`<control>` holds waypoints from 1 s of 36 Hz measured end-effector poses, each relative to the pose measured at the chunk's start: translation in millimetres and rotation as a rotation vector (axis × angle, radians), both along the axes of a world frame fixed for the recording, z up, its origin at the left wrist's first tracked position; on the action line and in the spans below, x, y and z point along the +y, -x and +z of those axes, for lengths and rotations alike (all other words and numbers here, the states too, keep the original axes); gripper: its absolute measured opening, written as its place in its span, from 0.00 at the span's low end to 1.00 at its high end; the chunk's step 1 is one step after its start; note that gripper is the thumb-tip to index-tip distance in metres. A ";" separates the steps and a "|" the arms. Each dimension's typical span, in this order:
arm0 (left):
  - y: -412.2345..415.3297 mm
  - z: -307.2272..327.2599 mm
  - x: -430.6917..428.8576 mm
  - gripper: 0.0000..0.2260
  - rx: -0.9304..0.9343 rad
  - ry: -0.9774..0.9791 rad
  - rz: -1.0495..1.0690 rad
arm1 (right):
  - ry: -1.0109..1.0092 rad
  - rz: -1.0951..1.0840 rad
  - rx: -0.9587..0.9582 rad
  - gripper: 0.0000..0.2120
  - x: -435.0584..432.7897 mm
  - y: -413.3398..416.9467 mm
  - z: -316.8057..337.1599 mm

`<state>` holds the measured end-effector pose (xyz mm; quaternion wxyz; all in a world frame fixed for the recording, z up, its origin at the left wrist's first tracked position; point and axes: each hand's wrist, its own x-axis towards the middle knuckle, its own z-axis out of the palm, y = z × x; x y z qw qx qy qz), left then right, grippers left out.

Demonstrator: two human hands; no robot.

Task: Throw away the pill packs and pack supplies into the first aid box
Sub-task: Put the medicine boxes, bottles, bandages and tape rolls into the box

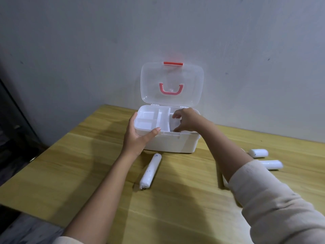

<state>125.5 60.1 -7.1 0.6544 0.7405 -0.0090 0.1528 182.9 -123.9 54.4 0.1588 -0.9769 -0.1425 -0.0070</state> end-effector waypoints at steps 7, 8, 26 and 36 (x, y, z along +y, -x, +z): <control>-2.0 -1.9 1.1 0.40 0.005 -0.006 0.007 | -0.084 -0.019 0.003 0.30 8.8 -1.3 -5.0; -2.1 -1.8 1.0 0.40 0.006 -0.007 0.008 | -0.079 -0.020 -0.001 0.30 9.2 -1.1 -5.2; 6.5 4.8 -1.8 0.39 0.028 -0.106 0.042 | -0.150 -0.050 -0.017 0.24 -3.7 20.6 11.7; 15.6 9.5 -8.3 0.40 0.066 -0.115 0.077 | -0.469 -0.428 -0.320 0.12 -76.2 100.5 11.9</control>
